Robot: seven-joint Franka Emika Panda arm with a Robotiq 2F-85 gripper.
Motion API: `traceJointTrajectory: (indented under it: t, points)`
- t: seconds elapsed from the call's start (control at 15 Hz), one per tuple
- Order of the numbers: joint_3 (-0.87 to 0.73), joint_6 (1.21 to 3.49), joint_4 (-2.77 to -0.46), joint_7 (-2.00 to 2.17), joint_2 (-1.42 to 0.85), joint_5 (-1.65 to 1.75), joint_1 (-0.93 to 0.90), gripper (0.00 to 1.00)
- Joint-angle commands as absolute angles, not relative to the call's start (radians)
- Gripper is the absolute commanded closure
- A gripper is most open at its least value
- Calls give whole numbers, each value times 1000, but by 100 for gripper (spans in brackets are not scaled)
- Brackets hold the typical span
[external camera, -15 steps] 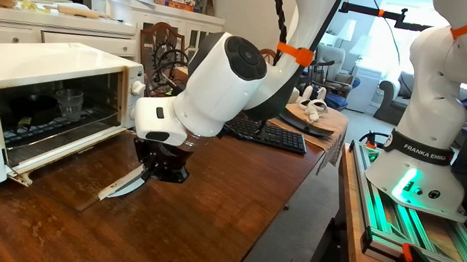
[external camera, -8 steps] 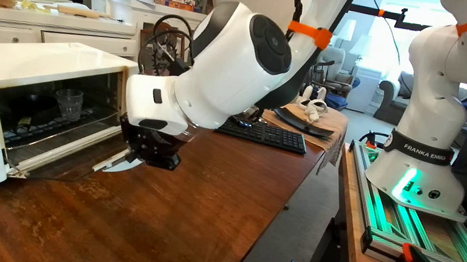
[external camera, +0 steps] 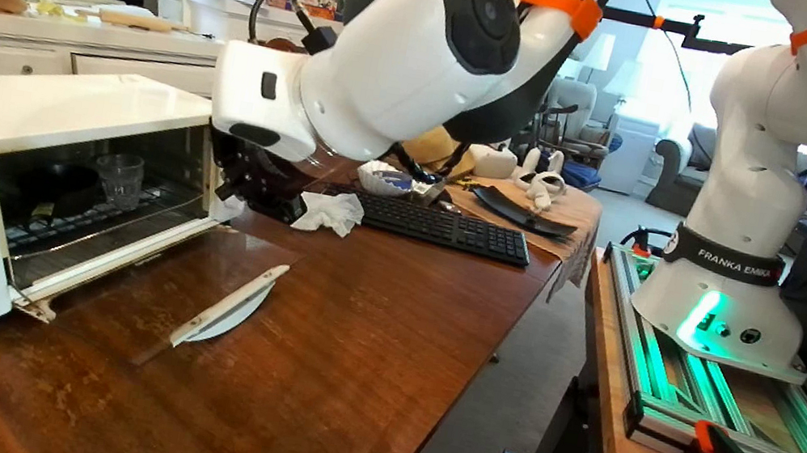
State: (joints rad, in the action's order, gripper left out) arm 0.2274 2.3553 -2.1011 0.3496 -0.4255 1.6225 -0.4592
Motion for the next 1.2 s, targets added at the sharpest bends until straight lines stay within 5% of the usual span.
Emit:
traceJointTrajectory:
  t: [0.0,0.53,1.13]
  points:
    - [279,2397,-2129,327,-437,1546,-380,100]
    - [301,2666,-2176,195,-501,1419,-298,100]
    - [286,2697,-2164,108,-523,1392,-290,100]
